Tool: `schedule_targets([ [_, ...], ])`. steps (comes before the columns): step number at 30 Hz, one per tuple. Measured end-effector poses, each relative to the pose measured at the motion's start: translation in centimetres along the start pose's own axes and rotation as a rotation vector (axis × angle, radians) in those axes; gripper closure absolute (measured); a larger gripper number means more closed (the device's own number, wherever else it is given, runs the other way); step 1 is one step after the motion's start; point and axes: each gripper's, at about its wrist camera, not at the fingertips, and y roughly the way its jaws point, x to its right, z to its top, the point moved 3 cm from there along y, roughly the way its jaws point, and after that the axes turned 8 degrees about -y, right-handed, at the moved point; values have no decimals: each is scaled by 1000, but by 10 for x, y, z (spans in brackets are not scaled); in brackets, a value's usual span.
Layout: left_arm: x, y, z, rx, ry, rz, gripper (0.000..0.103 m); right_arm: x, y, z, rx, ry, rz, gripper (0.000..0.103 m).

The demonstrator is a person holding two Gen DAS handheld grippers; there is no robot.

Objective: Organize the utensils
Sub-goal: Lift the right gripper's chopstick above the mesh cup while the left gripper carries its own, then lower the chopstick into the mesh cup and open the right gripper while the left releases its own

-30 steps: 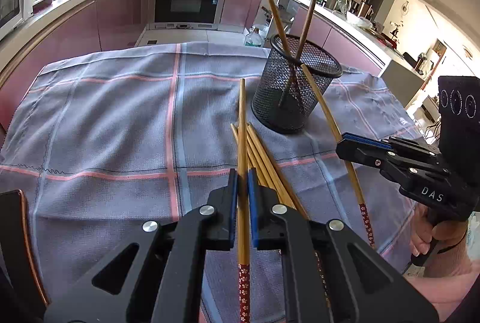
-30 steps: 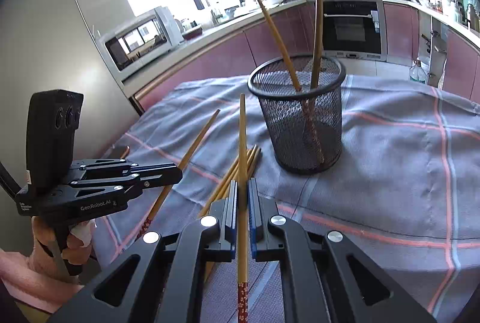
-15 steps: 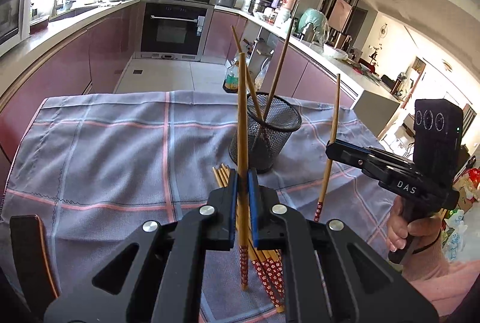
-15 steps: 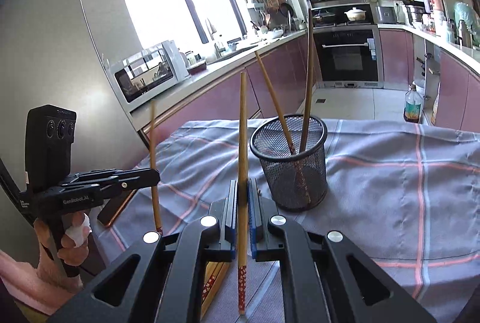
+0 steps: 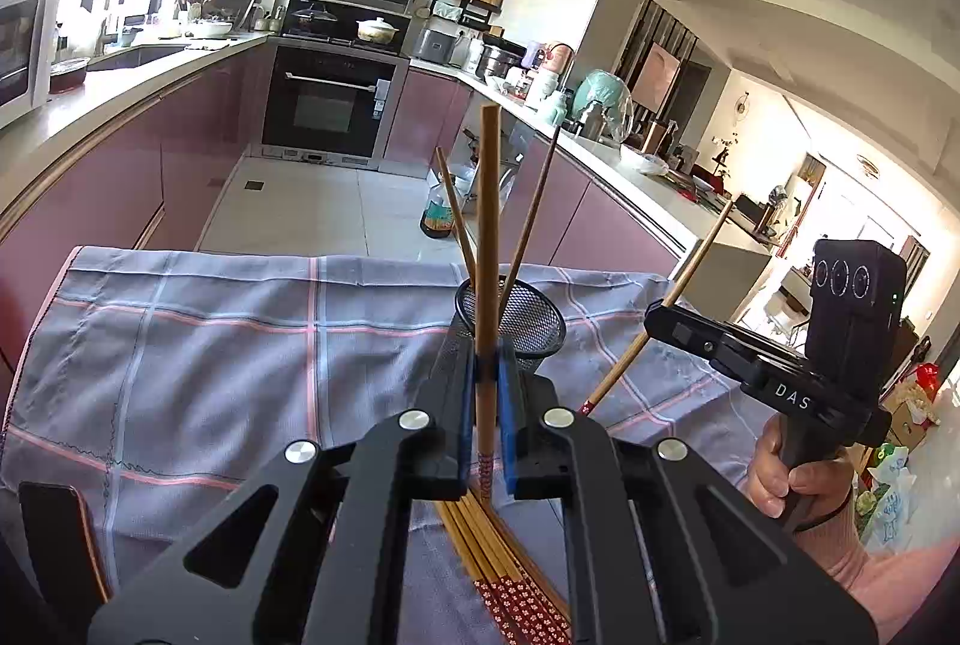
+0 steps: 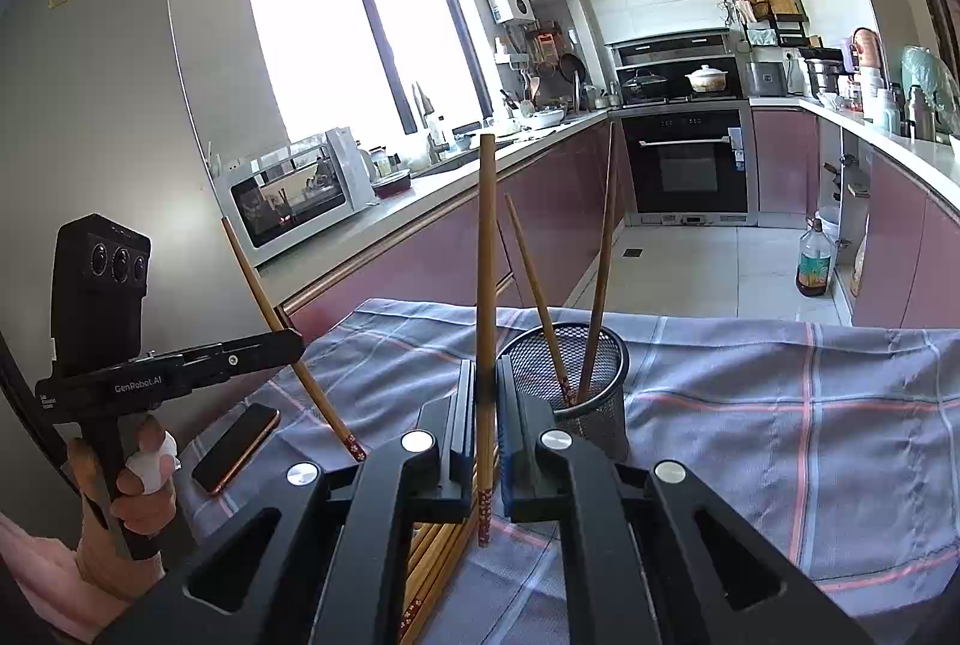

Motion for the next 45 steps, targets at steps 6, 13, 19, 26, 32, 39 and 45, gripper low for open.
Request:
schedule_targets([
  [6,12,9,14,15,20,-18,95,4,-2,14,24,-13,-17,98],
  [13,22,18,34,44,45,-24,95,6,-7,31,55,-29,-34,98],
  [19,32,20,50,67,61,-33,95,12,-9,45,83,-29,-36,98],
  [26,40,20,70,105,76,-36,95,18,-8,60,113,-39,-47,98],
  [32,44,25,83,124,80,-31,95,25,-4,71,133,-43,-68,98],
  [39,47,44,86,107,94,9,95,33,11,68,103,-33,-89,98],
  [45,45,68,75,38,100,31,95,37,34,59,38,-22,-95,98],
])
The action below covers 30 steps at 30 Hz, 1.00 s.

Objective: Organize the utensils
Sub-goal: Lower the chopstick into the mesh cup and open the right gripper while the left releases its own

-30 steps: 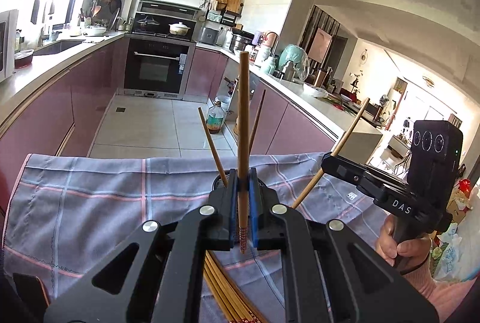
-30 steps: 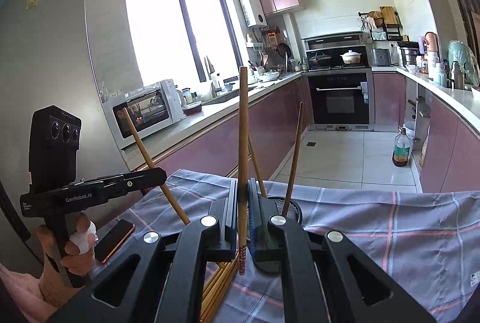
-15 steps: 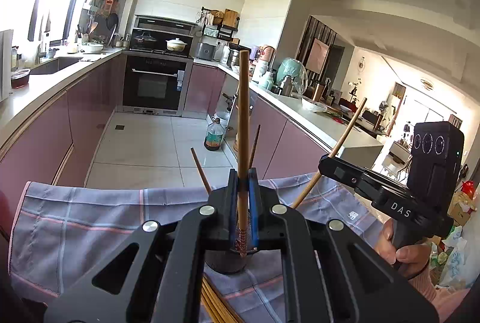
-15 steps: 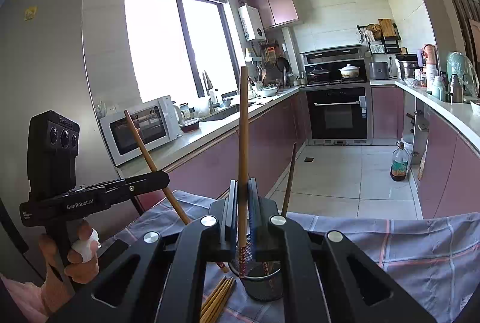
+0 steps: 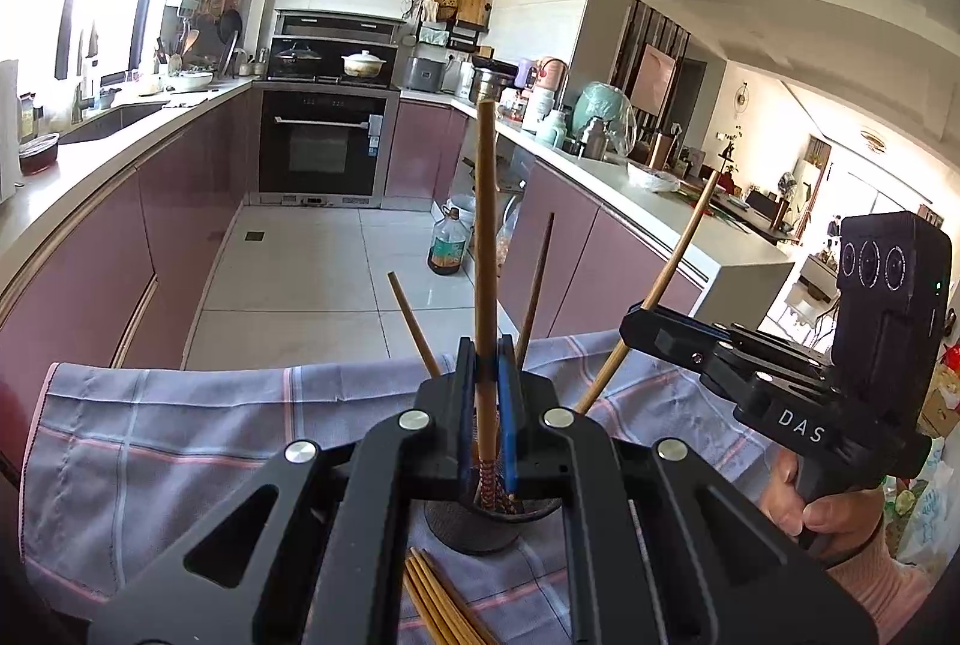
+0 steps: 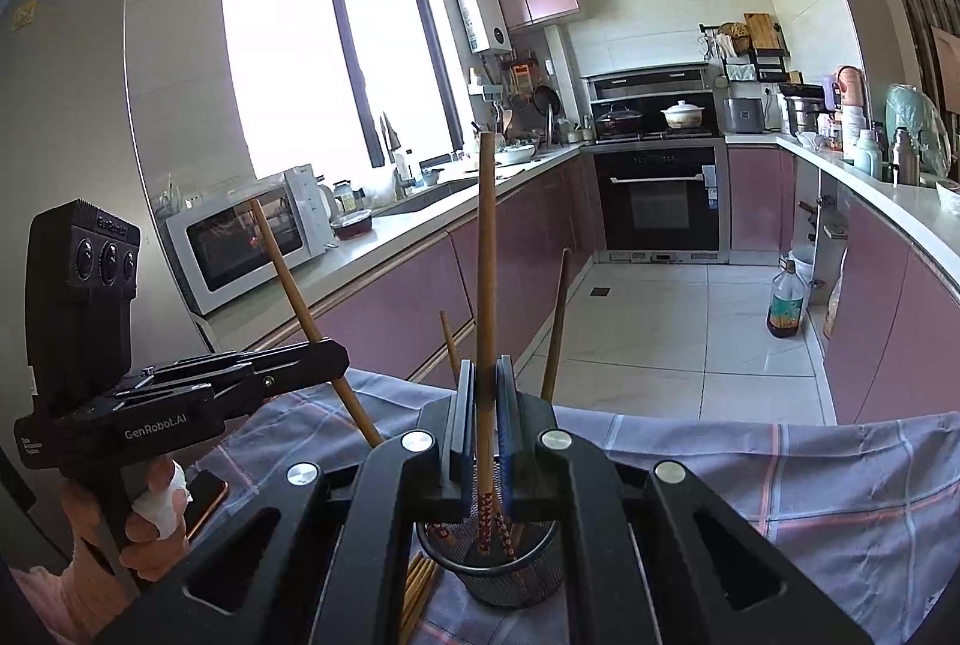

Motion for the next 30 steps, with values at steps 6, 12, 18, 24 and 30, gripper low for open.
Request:
schedule_targets([
  [6,-3,22,-15,-75,7,24,95,2,14,-13,-61,16,6,98],
  [12,-3,38,-26,-138,25,32,95,2,26,-22,-124,19,8,98],
  [18,-8,56,-32,-181,17,35,95,5,40,-28,-178,34,-2,96],
  [24,-26,70,-31,-196,-28,52,94,13,48,-31,-191,63,-23,94],
  [30,-39,76,-32,-195,-59,55,86,15,49,-34,-181,82,-29,86],
])
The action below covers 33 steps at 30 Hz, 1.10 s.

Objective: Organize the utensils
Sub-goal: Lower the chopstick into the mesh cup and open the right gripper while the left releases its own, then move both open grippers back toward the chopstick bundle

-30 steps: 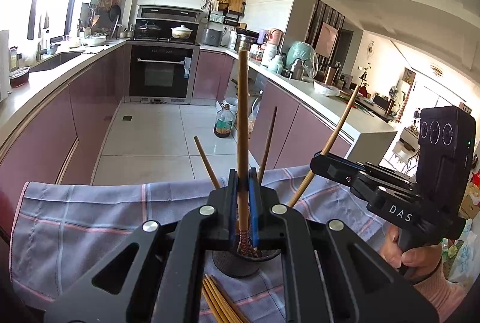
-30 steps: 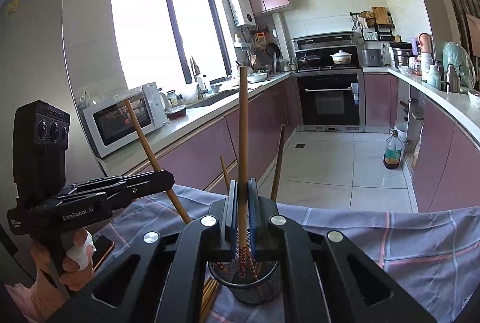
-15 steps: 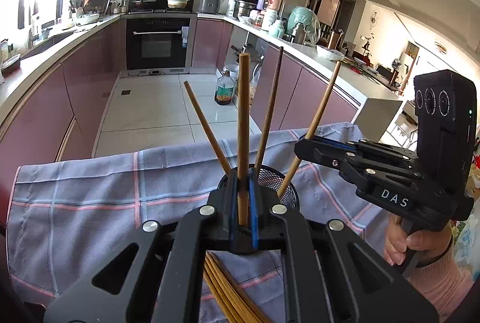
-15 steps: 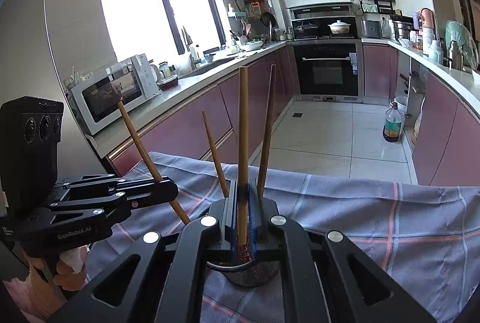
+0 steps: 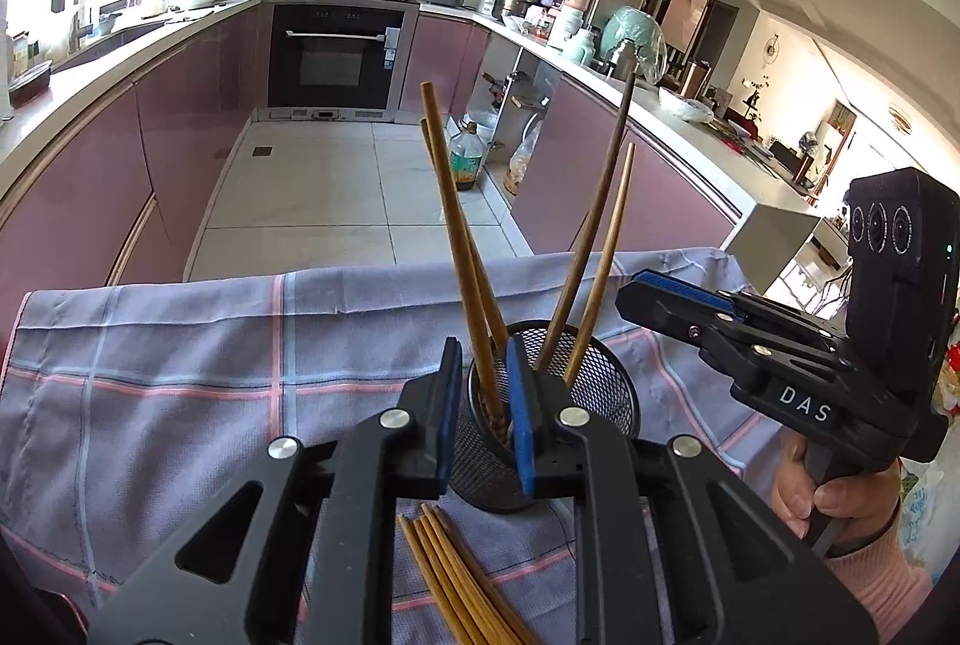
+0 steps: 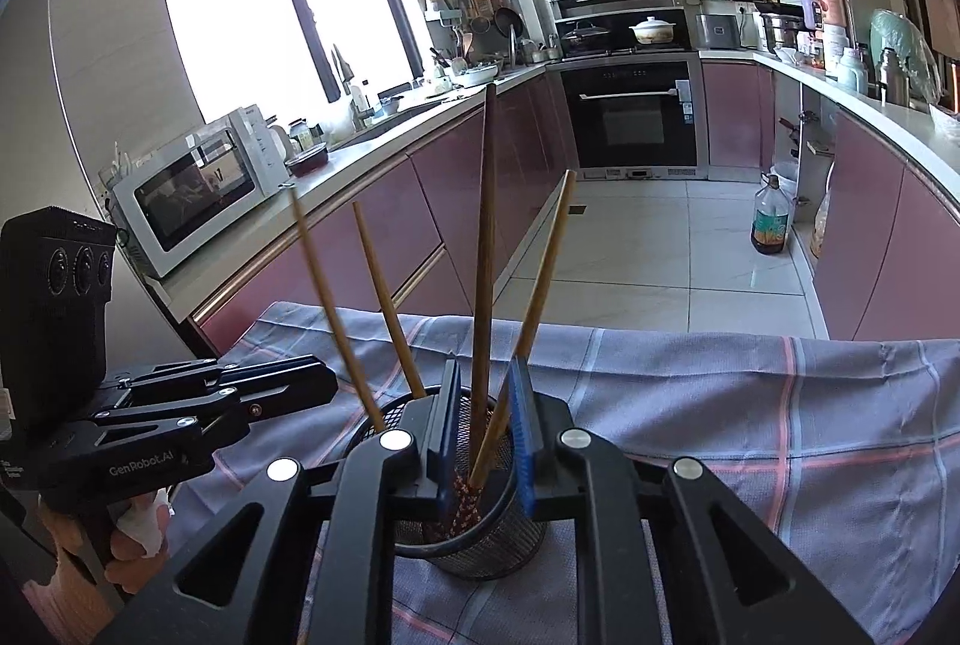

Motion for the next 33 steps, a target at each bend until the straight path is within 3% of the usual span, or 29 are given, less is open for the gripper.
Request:
schedule_targets([
  [5,-5,3,-6,0,-4,9,85,-1,-5,-2,14,-6,-8,81],
  [21,-5,-35,-41,72,56,62,61,-21,-35,-20,43,-50,22,71],
  [33,-33,-40,-100,-15,36,106,59,-56,-29,-69,-69,-99,131,71],
])
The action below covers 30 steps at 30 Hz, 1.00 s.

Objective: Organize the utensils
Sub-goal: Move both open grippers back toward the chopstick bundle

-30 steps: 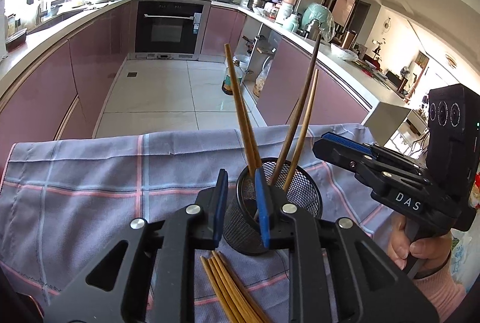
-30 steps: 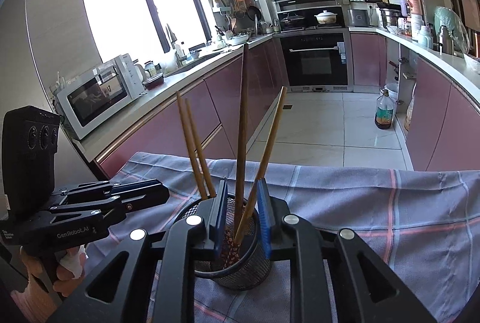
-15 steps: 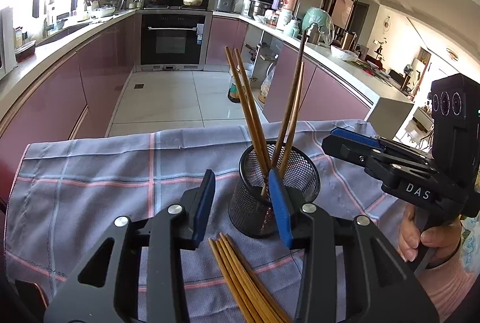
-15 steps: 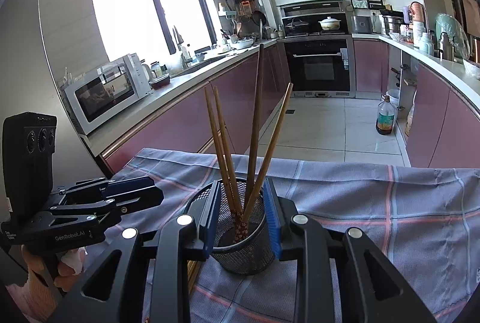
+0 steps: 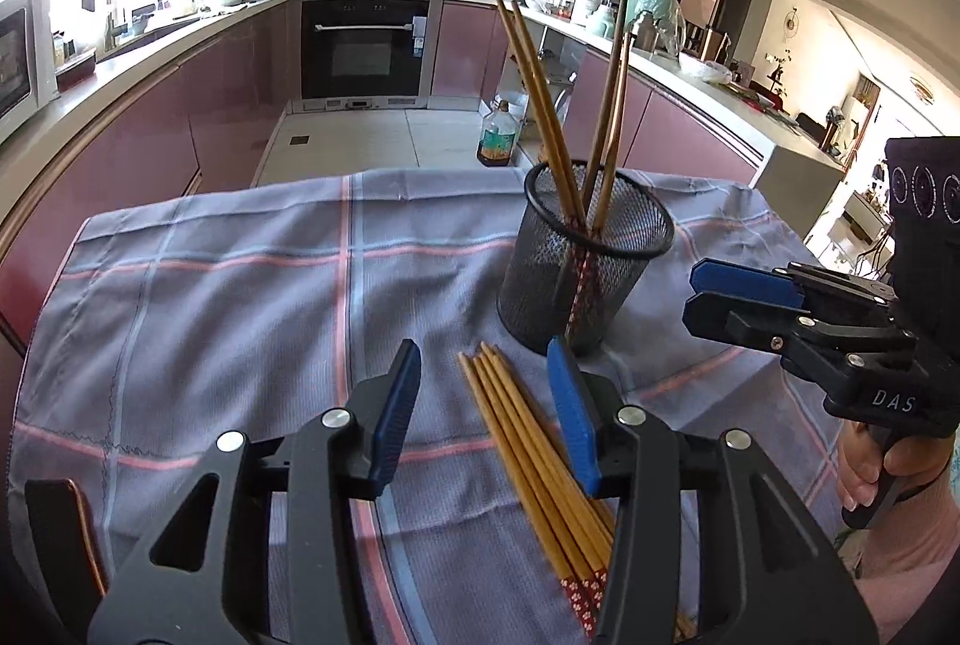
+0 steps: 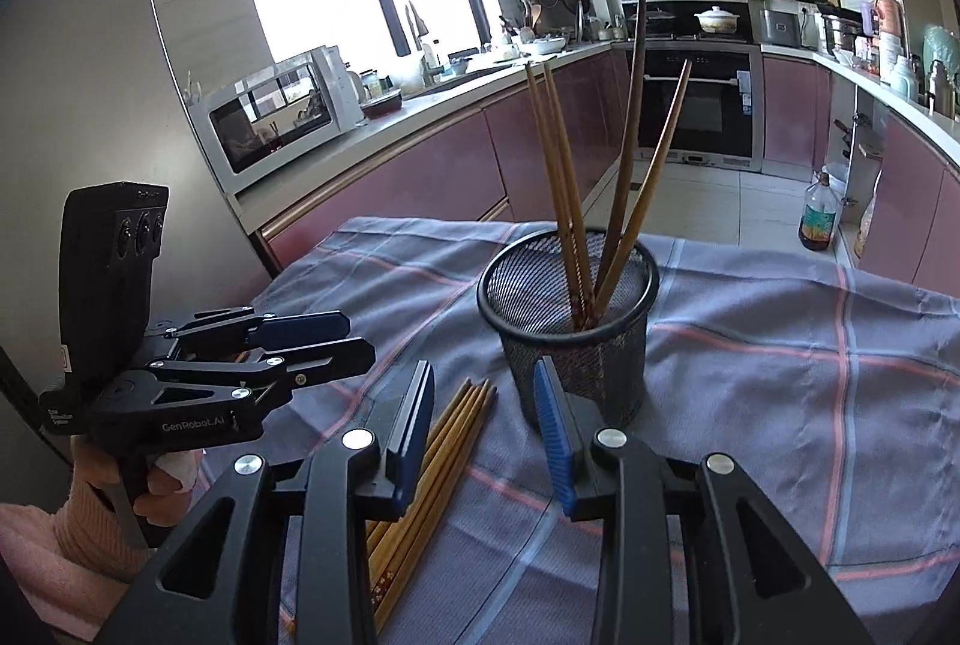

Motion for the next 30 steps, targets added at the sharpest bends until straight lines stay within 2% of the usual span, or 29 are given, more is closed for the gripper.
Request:
schedule_targets([
  [7,-14,15,-32,-73,-28,16,59,-10,26,-29,-96,44,46,71],
  [12,-15,23,-47,-115,-12,29,59,-21,39,-44,-154,29,40,71],
  [21,-12,33,-65,-161,-12,29,59,-21,48,-62,-201,38,10,71],
  [30,-4,36,-67,-164,6,23,56,-28,52,-63,-212,19,7,71],
])
